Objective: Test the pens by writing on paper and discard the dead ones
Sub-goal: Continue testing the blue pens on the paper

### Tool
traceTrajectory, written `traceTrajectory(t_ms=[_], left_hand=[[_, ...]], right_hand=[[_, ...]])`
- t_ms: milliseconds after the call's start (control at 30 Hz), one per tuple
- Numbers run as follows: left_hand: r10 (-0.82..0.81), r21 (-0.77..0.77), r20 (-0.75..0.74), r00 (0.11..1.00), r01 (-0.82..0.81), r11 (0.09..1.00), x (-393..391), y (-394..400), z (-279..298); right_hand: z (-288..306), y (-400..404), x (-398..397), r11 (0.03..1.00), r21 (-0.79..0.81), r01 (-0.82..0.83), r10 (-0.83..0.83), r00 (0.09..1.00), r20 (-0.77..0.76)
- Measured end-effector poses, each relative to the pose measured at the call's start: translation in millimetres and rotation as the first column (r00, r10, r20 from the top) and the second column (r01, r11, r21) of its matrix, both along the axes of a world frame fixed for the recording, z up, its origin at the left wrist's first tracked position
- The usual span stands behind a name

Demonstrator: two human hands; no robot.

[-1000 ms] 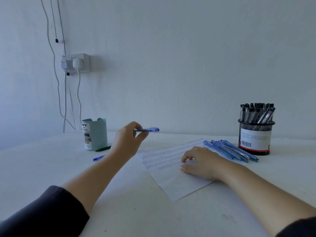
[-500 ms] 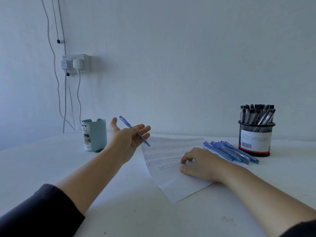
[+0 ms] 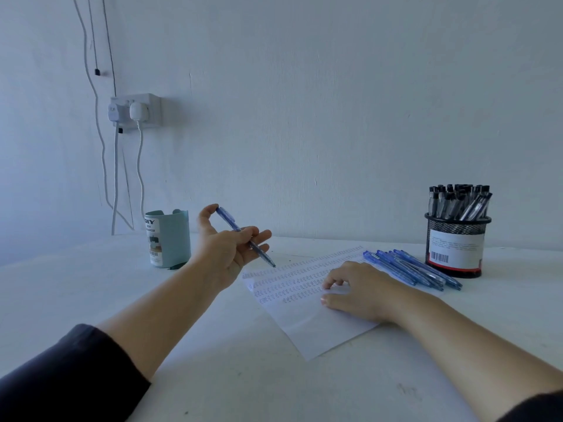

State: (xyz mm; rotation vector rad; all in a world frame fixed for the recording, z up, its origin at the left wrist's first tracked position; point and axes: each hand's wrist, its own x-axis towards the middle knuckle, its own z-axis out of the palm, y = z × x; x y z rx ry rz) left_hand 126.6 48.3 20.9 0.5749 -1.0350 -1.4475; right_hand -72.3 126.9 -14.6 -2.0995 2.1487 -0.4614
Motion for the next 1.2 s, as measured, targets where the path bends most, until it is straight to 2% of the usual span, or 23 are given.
traceTrajectory(t_ms=[200,400,600,667,733,833,933,1000,1067,1133,1200], left_hand=[[0.019,-0.016,0.015,1.0,-0.019,1.0,0,0,0],[0.027,-0.011,-0.046,0.999,-0.028,1.0,0,-3,-3],[0.096,0.024,0.02,0.995,-0.096,0.995,-3,-4,-3],[0.194,0.084,0.095,0.976,-0.202,0.976,-5,-3,-4],[0.225,0.151,0.162,0.961,-0.249,0.957,-5,-2,-6],[0.069,0.199,0.186,0.98,-0.107,0.974,-6,3,-7],[-0.078,0.169,0.25,0.965,0.036,0.985,-9,5,-11],[-0.111,0.145,0.297,0.948,0.07,0.987,-11,8,-12],[-0.079,0.108,0.389,0.918,0.04,0.993,-12,11,-14],[0.003,0.05,0.526,0.85,-0.035,0.998,-13,10,-18],[0.07,0.002,0.598,0.799,-0.088,0.996,-15,11,-21]], right_hand=[[1,1,0,1.0,0.007,0.0,0.0,1.0,0.004],[1,1,1,1.0,0.008,0.001,-0.001,1.0,0.001],[2,2,1,1.0,0.007,-0.004,0.005,1.0,-0.002],[2,2,1,1.0,0.008,-0.001,0.001,1.0,-0.005],[1,2,2,1.0,0.01,0.002,-0.002,1.0,-0.007],[2,2,2,1.0,0.013,0.007,-0.007,1.0,-0.009],[2,2,3,1.0,0.018,0.01,-0.01,1.0,-0.004],[2,2,3,1.0,0.016,0.01,-0.01,1.0,-0.003],[2,3,3,1.0,0.016,0.013,-0.013,1.0,-0.006],[2,3,4,1.0,0.017,0.016,-0.015,1.0,-0.019],[2,2,4,1.0,0.017,0.021,-0.021,0.999,-0.026]])
